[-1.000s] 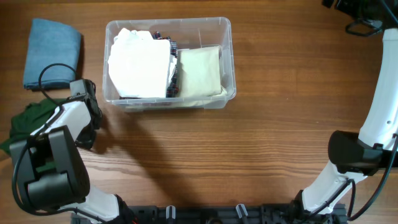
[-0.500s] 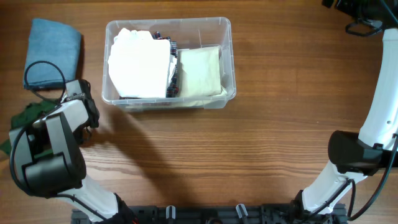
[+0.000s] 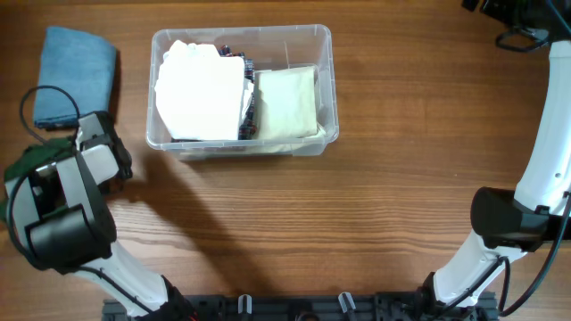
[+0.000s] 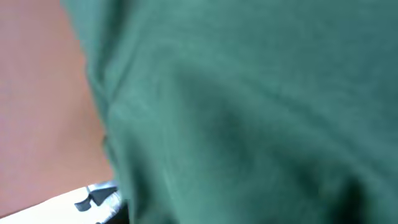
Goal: Pack container
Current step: 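Reach the left gripper down and grasp the dark green cloth, then lift the green cloth with the left gripper and carry it over the bin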
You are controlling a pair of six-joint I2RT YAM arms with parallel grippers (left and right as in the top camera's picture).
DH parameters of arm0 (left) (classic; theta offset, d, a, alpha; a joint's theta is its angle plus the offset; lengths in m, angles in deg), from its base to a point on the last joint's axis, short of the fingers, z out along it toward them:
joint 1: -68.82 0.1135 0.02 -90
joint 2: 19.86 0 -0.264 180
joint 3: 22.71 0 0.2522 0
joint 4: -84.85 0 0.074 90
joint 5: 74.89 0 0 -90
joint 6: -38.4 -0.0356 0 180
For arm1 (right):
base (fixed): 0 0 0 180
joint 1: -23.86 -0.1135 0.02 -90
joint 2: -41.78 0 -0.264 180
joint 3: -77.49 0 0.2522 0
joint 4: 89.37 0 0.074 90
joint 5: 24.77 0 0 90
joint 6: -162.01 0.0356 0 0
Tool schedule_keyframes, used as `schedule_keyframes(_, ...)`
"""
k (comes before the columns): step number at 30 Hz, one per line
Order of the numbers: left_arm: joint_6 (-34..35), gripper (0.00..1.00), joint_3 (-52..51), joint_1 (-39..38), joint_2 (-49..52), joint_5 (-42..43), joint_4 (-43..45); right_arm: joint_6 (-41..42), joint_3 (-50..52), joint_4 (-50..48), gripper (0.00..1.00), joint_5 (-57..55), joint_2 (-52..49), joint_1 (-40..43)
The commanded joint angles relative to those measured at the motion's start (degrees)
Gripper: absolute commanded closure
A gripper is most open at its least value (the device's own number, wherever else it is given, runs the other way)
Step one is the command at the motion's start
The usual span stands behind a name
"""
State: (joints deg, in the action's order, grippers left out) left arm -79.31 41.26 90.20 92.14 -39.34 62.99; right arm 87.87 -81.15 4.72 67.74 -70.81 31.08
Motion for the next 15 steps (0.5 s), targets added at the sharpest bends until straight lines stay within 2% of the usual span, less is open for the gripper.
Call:
schedule_keyframes(1,-0.2,0.87,-1.6,0.3,2.8,10.6,-0.2,0.8,0.1,0.0,0.00,-0.6,-0.2,-0.1)
schedule_keyframes(4,0.1,0.96,-1.6,0.1,2.8,11.6,-0.3,0.8,0.1,0.0,0.00,-0.6,-0.2,-0.1)
schedule_keyframes(9,3.2,0.96,-1.4,-2.2,2.6,11.3,-0.3,0.8,0.1,0.0,0.00,-0.6,-0.2,-0.1)
schedule_keyframes(12,10.7,0.96,0.5,-5.5,2.0,4.2,-1.1,0.8,0.1,0.0,0.00,-0.6,-0.2,-0.1)
schedule_keyframes(15,17.2,0.96,5.0,-7.6,-0.1,3.8,-9.4,0.8,0.1,0.0,0.00,-0.6,-0.2,-0.1)
